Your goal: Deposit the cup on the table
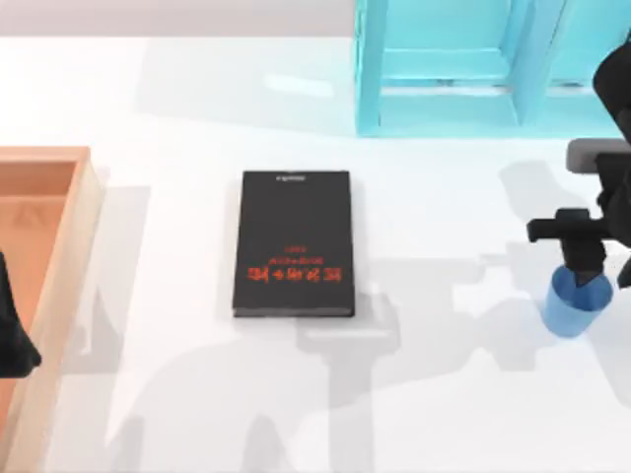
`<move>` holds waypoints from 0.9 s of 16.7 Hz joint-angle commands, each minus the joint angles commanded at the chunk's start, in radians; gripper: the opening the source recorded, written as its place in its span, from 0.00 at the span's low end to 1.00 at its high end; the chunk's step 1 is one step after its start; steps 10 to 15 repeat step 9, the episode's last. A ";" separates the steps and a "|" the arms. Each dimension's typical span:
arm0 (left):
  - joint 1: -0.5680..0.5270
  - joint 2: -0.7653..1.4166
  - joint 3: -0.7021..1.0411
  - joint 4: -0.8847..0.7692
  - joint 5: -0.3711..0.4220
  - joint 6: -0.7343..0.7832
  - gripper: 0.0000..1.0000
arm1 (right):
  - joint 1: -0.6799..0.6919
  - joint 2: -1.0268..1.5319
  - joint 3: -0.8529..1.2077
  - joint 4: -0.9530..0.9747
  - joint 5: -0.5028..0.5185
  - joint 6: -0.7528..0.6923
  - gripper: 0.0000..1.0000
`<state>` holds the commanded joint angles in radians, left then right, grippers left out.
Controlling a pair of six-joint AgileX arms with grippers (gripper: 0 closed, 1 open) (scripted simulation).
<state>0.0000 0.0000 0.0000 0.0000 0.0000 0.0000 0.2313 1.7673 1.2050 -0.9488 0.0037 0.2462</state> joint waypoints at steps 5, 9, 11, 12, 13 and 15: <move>0.000 0.000 0.000 0.000 0.000 0.000 1.00 | 0.000 0.000 0.000 0.000 0.000 0.000 1.00; 0.000 0.000 0.000 0.000 0.000 0.000 1.00 | 0.000 0.000 0.000 0.000 0.000 0.000 1.00; 0.000 0.000 0.000 0.000 0.000 0.000 1.00 | 0.000 0.000 0.000 0.000 0.000 0.000 1.00; 0.000 0.000 0.000 0.000 0.000 0.000 1.00 | 0.000 0.000 0.000 0.000 0.000 0.000 1.00; 0.000 0.000 0.000 0.000 0.000 0.000 1.00 | 0.000 0.000 0.000 0.000 0.000 0.000 1.00; 0.000 0.000 0.000 0.000 0.000 0.000 1.00 | 0.000 0.000 0.000 0.000 0.000 0.000 1.00</move>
